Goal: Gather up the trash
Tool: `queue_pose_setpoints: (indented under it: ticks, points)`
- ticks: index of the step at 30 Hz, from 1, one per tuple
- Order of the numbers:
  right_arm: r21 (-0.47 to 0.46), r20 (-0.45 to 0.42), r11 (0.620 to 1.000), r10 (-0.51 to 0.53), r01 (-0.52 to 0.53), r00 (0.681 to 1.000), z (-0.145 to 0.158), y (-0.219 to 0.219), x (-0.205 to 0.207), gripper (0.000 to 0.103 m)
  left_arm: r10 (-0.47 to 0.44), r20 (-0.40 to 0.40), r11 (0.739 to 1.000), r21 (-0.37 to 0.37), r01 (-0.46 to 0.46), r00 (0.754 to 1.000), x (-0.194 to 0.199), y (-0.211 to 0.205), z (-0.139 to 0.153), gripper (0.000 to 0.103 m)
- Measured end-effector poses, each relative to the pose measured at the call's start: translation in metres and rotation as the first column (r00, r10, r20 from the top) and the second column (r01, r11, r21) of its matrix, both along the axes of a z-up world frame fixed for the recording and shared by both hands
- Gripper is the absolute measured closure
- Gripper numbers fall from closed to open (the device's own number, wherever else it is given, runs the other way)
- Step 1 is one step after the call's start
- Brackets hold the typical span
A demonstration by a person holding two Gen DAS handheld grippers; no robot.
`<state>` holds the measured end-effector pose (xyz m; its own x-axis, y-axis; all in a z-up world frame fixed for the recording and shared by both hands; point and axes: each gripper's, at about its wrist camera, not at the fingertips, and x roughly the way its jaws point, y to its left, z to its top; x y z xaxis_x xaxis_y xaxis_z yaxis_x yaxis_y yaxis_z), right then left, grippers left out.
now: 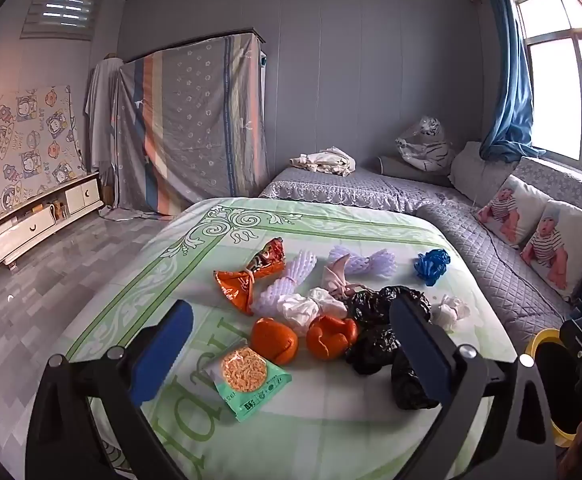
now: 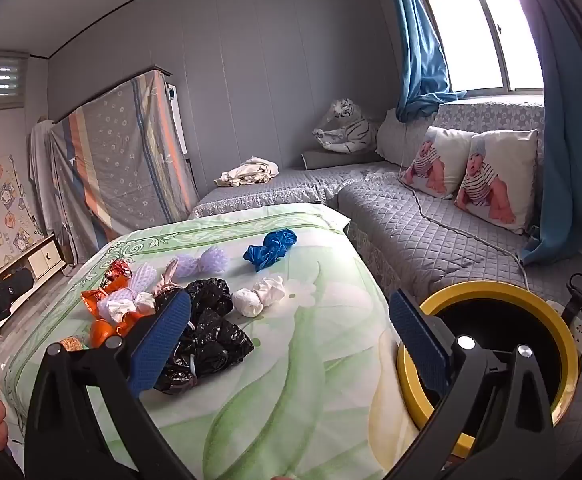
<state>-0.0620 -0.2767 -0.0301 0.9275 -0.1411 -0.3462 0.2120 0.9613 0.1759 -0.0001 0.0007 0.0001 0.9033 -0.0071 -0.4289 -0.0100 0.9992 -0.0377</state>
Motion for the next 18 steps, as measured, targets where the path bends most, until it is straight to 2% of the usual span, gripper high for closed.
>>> queue_pose_setpoints:
  ticks: [9, 18]
  points:
    - [-0.01, 0.0, 1.0, -0.001, 0.001, 1.0, 0.0, 0.0011, 0.0, 0.008, -0.006, 0.007, 1.0, 0.007, 0.006, 1.0, 0.001, 0.0035, 0.0074, 0.008]
    - [-0.007, -0.002, 1.0, 0.002, -0.002, 1.0, 0.0004, 0.0014, 0.0007, 0.008, 0.009, 0.027, 1.0, 0.009, -0.01, 1.0, -0.0033, 0.004, 0.0023, 0.008]
